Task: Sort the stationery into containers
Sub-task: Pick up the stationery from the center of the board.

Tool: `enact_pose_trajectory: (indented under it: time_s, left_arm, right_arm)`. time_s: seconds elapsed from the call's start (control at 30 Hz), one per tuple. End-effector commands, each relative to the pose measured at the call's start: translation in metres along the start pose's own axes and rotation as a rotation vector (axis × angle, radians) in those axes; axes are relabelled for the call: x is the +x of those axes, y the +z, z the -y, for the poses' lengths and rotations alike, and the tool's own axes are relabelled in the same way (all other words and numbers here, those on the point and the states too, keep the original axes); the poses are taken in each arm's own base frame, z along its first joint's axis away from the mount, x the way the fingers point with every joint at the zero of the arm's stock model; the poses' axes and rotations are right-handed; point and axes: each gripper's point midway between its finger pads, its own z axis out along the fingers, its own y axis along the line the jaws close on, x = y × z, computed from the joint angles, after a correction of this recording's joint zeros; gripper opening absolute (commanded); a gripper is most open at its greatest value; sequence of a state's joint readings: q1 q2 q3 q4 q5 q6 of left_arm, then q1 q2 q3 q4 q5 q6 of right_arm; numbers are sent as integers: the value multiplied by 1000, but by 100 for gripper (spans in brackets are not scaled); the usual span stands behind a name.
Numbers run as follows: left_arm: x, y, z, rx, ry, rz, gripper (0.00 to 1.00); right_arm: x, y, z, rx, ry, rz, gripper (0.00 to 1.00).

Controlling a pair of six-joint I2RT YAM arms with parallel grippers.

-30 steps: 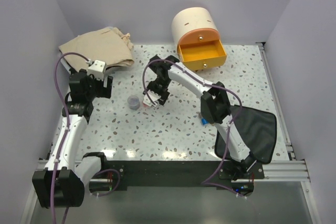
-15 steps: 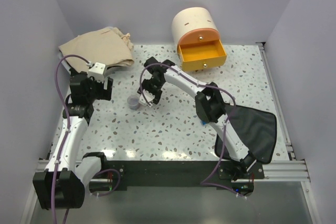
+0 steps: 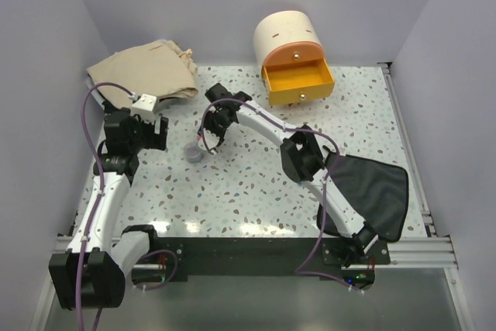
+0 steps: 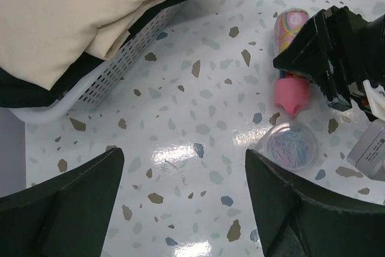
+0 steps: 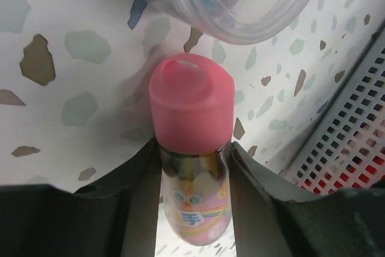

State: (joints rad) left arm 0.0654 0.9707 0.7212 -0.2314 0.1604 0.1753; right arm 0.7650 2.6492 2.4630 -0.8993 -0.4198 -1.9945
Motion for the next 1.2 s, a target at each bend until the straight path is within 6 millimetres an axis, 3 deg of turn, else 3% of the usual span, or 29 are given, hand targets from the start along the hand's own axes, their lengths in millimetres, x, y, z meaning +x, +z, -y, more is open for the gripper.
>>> enact_pose_trajectory:
  time_s: [0.0,0.07,0.17,0.27,0.3,0.33,0.37,0.4,0.43,0.5,0.57,0.7,0.8,0.93,1.17]
  left_arm:
    - [-2,3,4,27,-19,18,87]
    - [-2,5,5,36,-23,21,87]
    - [-5,7,8,50,-28,33,87]
    - [-6,8,10,63,-30,42,86]
    - [-8,9,10,64,-31,51,86]
    - [-7,10,11,65,-40,53,86]
    - [-6,12,11,68,-43,50,86]
    - [-9,13,11,73,-43,62,86]
    - [-10,14,11,74,-49,65,86]
    - [-13,20,11,86,-61,75,86]
    - [-12,26,9,91,-83,72,85]
    - [-25,41,11,121,-113,112,84]
    - [-43,50,11,145,-127,159,84]
    - [-61,58,9,156,-129,199,83]
    - [-67,65,6,161,-125,190,83]
  right_arm:
    - [14,10,-39,-179,-252,-31,1]
    - [14,-1,-42,-186,-212,-37,0]
    - [16,-33,-32,-125,-84,-62,0]
    - [10,-81,-3,15,33,-78,0]
    - [3,-86,-4,38,71,-50,0]
    - [-3,-119,17,116,84,-68,0]
    - [-4,-133,29,182,144,-77,0]
    - [-7,-137,28,205,187,-68,0]
    - [-18,-166,47,282,194,-61,0]
    - [-25,-187,63,381,282,-47,0]
    - [-32,-224,89,514,330,-47,0]
    - [-29,-268,106,626,368,-125,0]
    - [-15,-298,101,625,366,-242,0]
    - [12,-330,73,577,382,-373,0]
    - [69,-364,20,465,473,-521,0]
